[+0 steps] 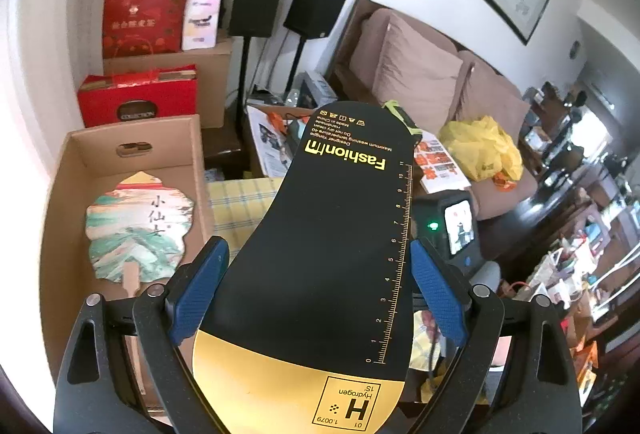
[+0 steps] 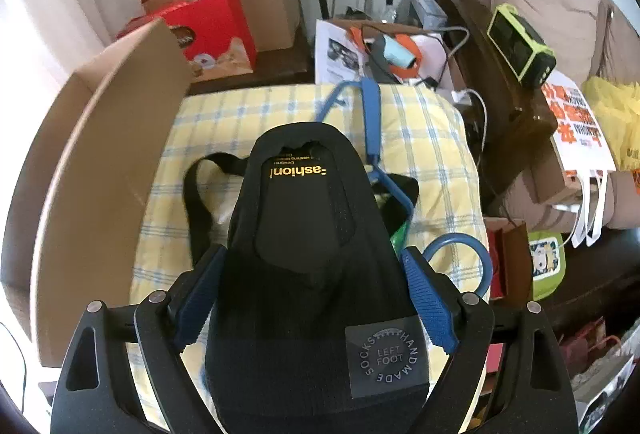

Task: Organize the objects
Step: 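Lift both black insoles up and carry them toward the cardboard box, then lower both held insoles over the open cardboard box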

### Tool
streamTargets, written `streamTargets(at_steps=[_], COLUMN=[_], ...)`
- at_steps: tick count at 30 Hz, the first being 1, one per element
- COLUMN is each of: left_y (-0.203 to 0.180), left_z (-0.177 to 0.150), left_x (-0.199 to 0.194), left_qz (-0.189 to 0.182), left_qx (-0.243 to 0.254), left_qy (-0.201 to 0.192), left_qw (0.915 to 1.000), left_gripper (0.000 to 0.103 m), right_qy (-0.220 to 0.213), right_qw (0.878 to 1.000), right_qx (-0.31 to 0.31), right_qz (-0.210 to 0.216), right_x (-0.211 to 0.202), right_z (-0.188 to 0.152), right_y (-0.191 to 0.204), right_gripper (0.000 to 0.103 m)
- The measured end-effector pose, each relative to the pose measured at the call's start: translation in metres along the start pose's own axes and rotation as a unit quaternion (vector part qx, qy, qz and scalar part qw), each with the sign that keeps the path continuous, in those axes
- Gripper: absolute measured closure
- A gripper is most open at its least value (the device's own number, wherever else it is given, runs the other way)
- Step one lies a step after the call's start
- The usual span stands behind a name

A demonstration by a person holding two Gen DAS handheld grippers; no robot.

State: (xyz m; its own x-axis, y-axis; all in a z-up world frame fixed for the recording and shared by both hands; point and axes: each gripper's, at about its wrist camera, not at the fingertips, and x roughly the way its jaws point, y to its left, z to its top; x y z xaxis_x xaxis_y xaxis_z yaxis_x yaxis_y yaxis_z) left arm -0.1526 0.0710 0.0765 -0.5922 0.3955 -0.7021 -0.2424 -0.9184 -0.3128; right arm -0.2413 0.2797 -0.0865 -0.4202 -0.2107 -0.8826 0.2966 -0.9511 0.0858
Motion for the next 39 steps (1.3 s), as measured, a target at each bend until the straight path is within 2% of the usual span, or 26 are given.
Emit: streamTargets(at_steps=[11,22,30,39], left_y=[0.037,0.104,0.152,0.182], left_z=[-0.008,-0.011,-0.017,-0.013], left_x=[-0.023,-0.031,-0.011,0.011], left_qz=[0.055,0.114,0.139,0.156], left_qx=[-0.017,-0.066,-0.107,-0.128], left_qy=[-0.010,-0.009,0.014,0.025], left_qw=[0.9983,0.9912,0.9844,0.9791], left_gripper=[0.013,0.013,0.013,0.013], right_qy=[-0.028,-0.056,-0.061,-0.047], right_qw=[0.999,0.997,0.995,0.993], right_qx=[-0.014,-0.028,-0.040,-0.025], right_qz=[0.004,0.037,0.069,0.108], right_x=[-0.035,-0.066,-0.065,-0.043], right_z=[0.004,0.024,0.047,0.076], right_y=[0.027,0.075,0.124,0.165], right_gripper=[0.015,0.015,0.015,0.015])
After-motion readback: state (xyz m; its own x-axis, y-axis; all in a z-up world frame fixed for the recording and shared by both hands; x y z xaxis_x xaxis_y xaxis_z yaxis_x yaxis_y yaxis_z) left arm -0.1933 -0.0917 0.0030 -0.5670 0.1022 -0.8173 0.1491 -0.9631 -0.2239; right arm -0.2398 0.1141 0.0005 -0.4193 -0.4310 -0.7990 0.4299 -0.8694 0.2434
